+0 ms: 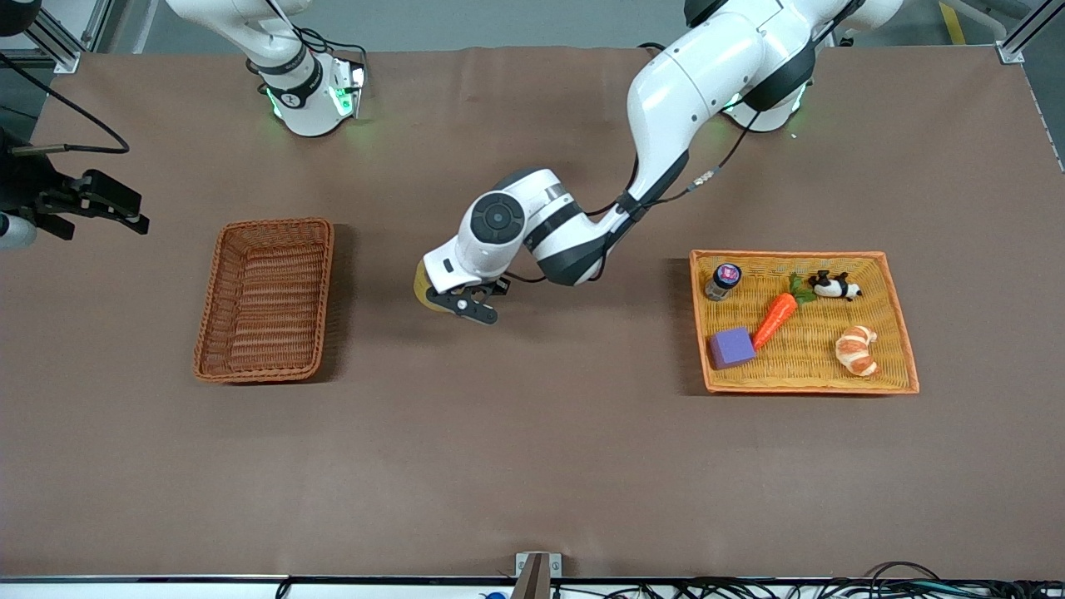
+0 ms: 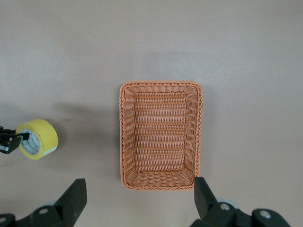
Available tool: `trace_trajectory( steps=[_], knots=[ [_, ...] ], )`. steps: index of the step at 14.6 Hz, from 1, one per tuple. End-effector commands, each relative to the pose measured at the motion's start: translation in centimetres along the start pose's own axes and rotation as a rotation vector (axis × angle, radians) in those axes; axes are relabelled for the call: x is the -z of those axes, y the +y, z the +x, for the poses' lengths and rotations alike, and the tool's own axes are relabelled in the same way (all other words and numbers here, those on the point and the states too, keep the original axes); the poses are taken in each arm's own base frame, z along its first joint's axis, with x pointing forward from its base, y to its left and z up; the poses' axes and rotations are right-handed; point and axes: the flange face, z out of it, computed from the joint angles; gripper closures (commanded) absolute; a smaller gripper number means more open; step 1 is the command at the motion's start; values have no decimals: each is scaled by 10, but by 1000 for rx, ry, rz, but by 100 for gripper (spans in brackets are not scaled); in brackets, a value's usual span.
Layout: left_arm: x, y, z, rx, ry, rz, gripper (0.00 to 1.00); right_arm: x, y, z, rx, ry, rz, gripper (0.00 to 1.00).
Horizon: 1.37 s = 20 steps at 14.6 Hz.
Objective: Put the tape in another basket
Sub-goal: 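Lift the tape roll and carry it toward the wicker basket, then set the tape roll on the table and open the left gripper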
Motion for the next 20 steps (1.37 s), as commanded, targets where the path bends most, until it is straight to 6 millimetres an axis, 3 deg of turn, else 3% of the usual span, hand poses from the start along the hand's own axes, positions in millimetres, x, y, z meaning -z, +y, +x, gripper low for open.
trace_trajectory(
  steps=[1, 6, 12, 15, 17, 19, 20],
  knots=[
    [-2, 4, 3, 46, 15, -22, 94, -2, 4, 1, 2, -5, 8, 0],
    [-4, -9, 8, 114, -8, -54, 63, -3, 3, 1, 6, -8, 8, 0],
    [31, -16, 14, 190, -26, -90, 41, -9, 3, 4, 10, -16, 7, 0],
    [91, -27, 13, 193, -55, -14, 18, -21, -7, 12, 52, -30, 6, 0],
    [139, -62, 11, 199, -91, 151, 6, -22, -27, 16, 61, -2, 6, 0],
    [181, -83, 7, 140, -68, 254, 3, -43, -55, 24, 50, 1, 4, 0],
    [201, -107, 9, 138, -53, 280, 0, -57, -78, 29, 56, 9, 3, 0]
  ],
)
